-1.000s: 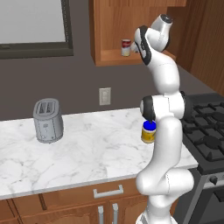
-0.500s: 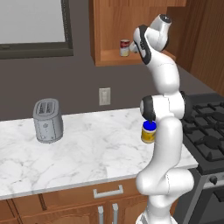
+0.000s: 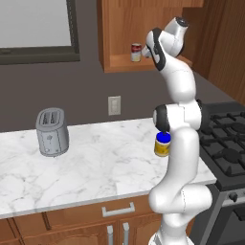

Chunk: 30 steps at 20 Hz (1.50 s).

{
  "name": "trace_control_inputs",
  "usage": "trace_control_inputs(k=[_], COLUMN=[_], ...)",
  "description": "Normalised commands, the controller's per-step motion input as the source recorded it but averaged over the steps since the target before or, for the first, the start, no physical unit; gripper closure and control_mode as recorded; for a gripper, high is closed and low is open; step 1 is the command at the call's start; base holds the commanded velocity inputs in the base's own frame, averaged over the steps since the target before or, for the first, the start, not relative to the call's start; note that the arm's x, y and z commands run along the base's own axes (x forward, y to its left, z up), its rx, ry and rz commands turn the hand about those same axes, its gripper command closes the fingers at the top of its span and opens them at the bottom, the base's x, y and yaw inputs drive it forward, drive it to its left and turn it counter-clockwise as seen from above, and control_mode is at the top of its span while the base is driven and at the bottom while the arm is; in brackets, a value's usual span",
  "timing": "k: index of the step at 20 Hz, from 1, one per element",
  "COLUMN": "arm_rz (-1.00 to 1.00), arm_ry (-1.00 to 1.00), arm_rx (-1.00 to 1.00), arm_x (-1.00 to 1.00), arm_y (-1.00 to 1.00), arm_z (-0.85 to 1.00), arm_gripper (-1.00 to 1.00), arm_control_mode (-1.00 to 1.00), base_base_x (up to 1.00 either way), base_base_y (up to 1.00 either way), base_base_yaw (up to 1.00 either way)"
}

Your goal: Restock the canned food cabinet by taking the new fresh canned food from the counter and placing it in the cabinet. Then, take the old canned food from the cabinet and place it on the counter.

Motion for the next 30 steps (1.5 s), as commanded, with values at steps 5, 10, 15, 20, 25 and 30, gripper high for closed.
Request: trace_control_inputs(k=[5, 10, 15, 20, 25, 30], arm_rz=[0.0, 0.0, 0.0, 0.0, 0.0, 0.0], arm_ry=[0.0, 0.01, 0.04, 0.0, 0.0, -0.01], arm_rx=[0.0, -0.01, -0.05, -0.05, -0.08, -0.09], arm_x=[0.45, 0.36, 0.26, 0.02, -0.26, -0.94], arm_y=[0.02, 0.12, 0.11, 0.02, 0.0, -0.01], arm_z=[-0.44, -0.61, -0.65, -0.16, -0.36, -0.61], arm_gripper=[-1.0, -1.0, 1.0, 1.0, 1.0, 1.0], arm_control_mode=[-1.0, -1.0, -1.0, -1.0, -1.0, -1.0], base_base_x=[0.0, 0.0, 0.0, 0.0, 0.0, 0.0], base_base_y=[0.0, 0.0, 0.0, 0.0, 0.0, 0.0], base_base_yaw=[0.0, 0.0, 0.0, 0.0, 0.0, 0.0])
